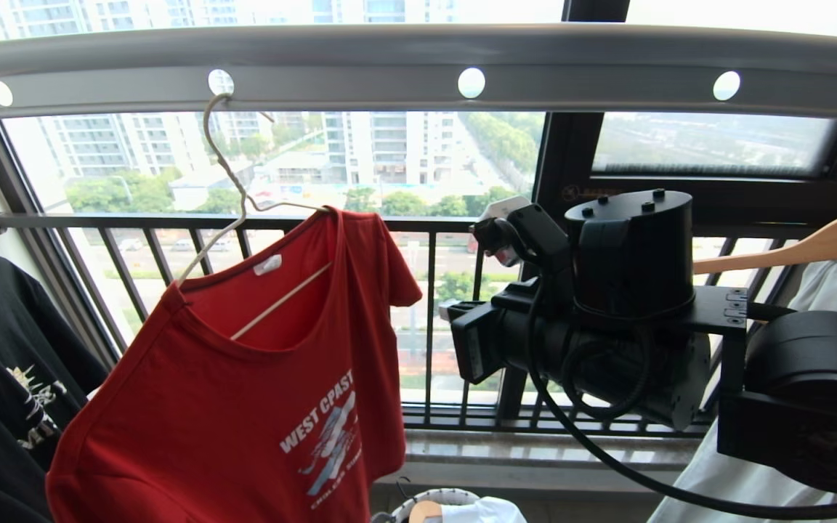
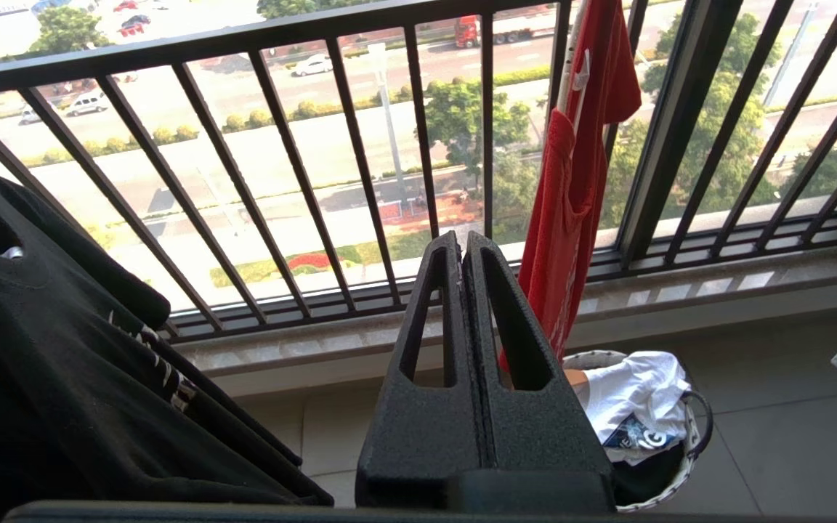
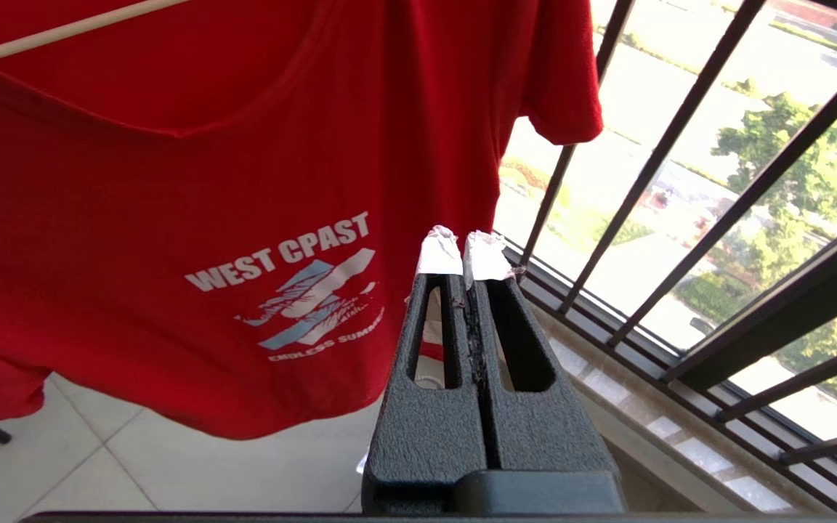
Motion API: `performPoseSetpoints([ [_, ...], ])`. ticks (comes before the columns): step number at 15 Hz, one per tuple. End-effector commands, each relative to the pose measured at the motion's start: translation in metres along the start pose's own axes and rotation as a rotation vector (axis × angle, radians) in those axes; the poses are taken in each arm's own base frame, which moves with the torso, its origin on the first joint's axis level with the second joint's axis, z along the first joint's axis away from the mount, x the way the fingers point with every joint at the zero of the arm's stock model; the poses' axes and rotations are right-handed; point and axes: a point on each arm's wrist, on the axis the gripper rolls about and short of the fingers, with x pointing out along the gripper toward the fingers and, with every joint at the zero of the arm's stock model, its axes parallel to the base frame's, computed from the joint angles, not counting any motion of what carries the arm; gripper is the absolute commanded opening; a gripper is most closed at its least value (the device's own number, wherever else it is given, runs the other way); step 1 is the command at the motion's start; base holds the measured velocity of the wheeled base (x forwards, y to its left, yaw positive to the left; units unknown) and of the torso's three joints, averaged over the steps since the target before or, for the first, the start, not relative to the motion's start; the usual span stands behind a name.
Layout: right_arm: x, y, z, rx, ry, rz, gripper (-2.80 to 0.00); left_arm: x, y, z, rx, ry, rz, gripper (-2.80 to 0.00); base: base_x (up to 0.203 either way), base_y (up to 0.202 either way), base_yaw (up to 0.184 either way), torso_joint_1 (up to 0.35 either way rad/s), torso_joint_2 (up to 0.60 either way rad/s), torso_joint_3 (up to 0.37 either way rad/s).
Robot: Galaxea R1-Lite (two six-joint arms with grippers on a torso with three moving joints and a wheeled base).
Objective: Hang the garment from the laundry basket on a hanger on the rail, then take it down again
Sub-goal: Take the clothes off the clothes rack
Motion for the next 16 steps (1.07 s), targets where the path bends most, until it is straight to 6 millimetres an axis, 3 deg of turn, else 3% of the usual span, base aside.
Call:
performPoseSetpoints([
  [1,-0.016,-0.011,0.012,0.014,-0.048,-0.030,-2.80,-0.017,0.003,0.001,0.000,-0.058,0.019,-2.80,0.000,0.000,0.000,0.000,0.00,0.000],
  [6,-0.049,-0.022,0.007,0.016,-0.058,-0.124,-2.80,-0.022,0.003,-0.014,-0.020,-0.043,0.025,-2.80,0.000,0.000,0.000,0.000,0.00,0.000],
  [9,-0.075,-0.034,0.020,0.033,-0.129,-0.179,-2.80,-0.022,0.004,-0.002,-0.033,-0.137,0.054,-2.80,0.000,0.000,0.000,0.000,0.00,0.000],
  [12,-0.110,-0.055,0.032,0.056,-0.218,-0.271,-2.80,-0.018,0.005,0.002,-0.043,-0.170,0.111,-2.80,0.000,0.000,0.000,0.000,0.00,0.000],
  [16,-0.155,-0.073,0.027,0.064,-0.282,-0.383,-2.80,-0.022,0.005,-0.007,-0.045,-0.165,0.125,-2.80,0.000,0.000,0.000,0.000,0.00,0.000],
])
